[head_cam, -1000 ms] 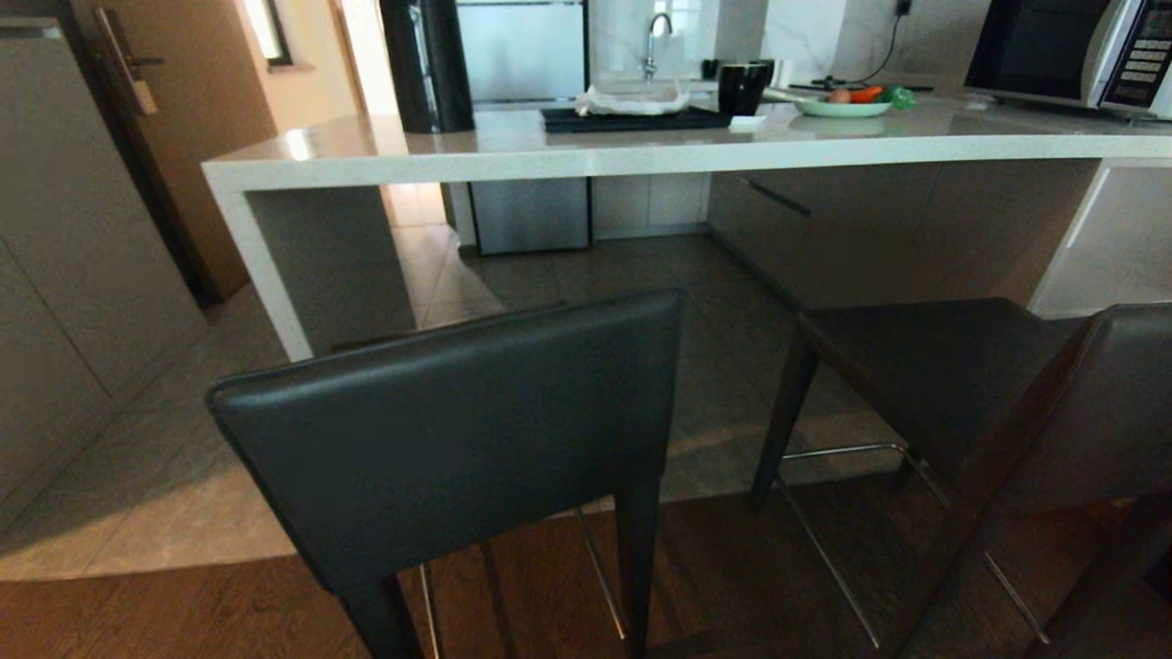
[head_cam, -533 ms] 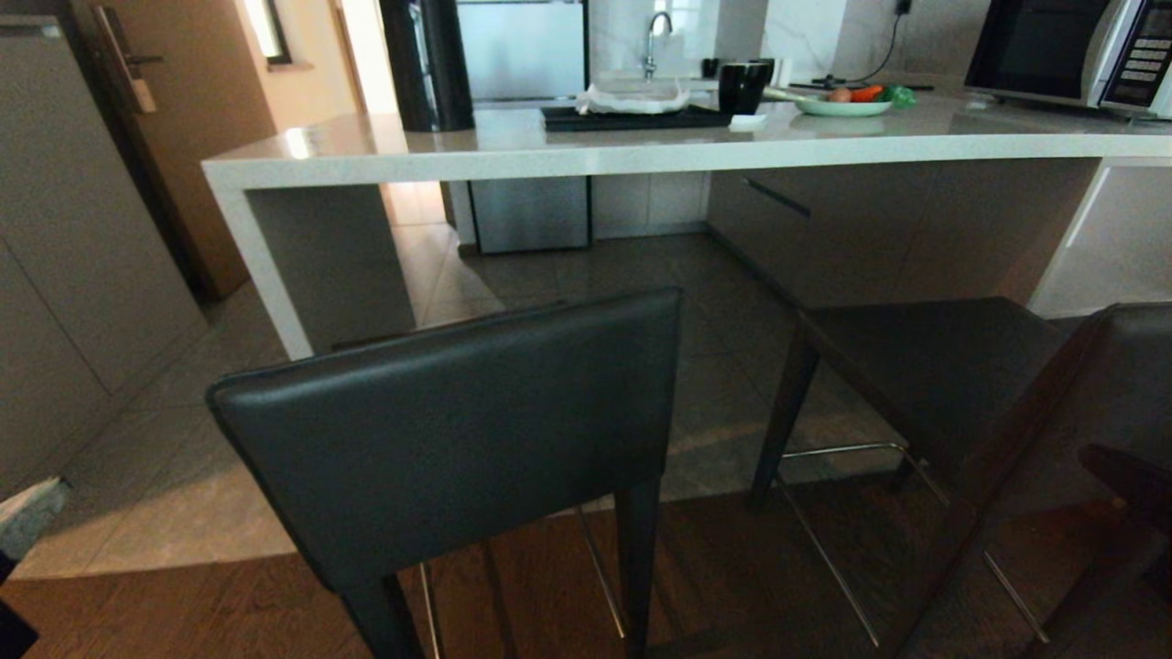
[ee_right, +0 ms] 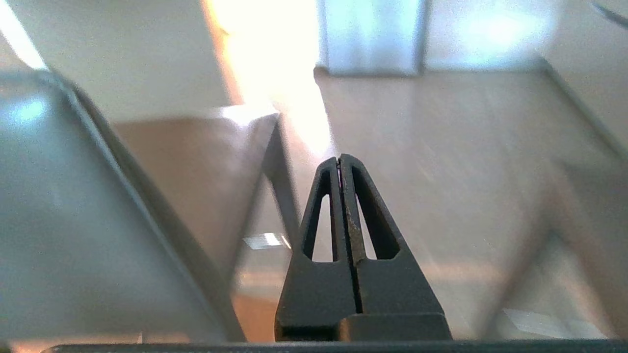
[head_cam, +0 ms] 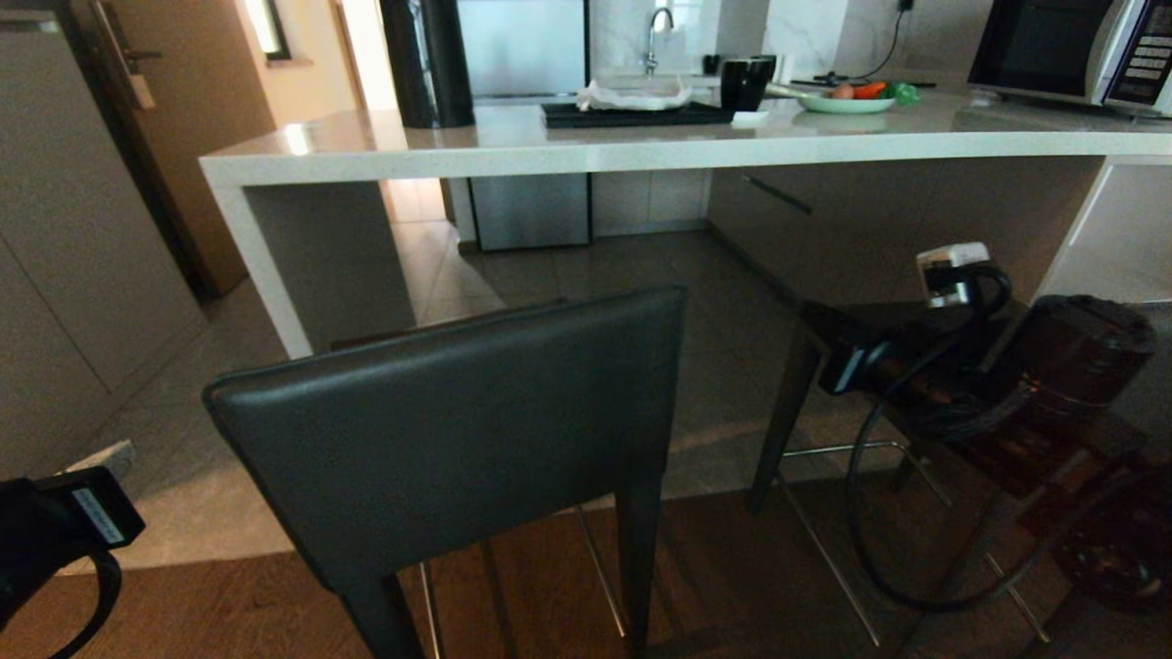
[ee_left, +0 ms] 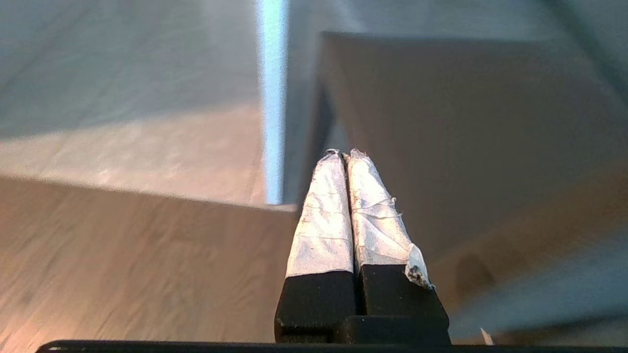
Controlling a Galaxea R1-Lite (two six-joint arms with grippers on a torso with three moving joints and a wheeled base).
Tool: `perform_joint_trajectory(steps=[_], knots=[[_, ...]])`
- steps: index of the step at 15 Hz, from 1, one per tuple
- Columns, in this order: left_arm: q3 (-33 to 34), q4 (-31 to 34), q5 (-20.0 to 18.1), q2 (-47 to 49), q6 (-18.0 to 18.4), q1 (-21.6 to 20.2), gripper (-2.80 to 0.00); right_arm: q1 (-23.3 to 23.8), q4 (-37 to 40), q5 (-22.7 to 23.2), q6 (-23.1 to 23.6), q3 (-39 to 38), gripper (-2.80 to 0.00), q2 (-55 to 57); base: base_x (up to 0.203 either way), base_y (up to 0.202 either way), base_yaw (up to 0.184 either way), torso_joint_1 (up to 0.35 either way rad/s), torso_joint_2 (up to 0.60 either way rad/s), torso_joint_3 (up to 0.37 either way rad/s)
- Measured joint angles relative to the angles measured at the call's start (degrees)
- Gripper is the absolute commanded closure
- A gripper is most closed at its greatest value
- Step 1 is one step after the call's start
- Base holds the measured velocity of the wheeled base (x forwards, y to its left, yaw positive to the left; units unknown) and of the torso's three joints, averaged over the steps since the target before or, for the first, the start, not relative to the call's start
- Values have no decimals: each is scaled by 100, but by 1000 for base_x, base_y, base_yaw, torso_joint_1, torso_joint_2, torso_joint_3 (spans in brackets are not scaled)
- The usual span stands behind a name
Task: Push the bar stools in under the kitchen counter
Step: Push the gray chair back under the dining table
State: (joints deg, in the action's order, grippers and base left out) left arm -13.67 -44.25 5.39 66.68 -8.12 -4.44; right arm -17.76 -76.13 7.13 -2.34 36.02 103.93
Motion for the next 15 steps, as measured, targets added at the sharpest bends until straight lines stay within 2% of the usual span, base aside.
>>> perform_joint_trajectory(steps=[5,8,10,15], knots=[[232,-385,336,704,-15,548,0,-500,56,44,0,1147,0,1163,0,0,0,0,0,0],[204,-1051,588,1162,-4,773,0,-638,141,46,0,1705,0,1522,0,0,0,0,0,0],[188,-1241,737,1360,-17,937,0,-760,371,45,-1,1937,0,1631,0,0,0,0,0,0],[6,-1253,819,1630,-24,1132,0,-1180,533,41,6,2097,0,1740,0,0,0,0,0,0]])
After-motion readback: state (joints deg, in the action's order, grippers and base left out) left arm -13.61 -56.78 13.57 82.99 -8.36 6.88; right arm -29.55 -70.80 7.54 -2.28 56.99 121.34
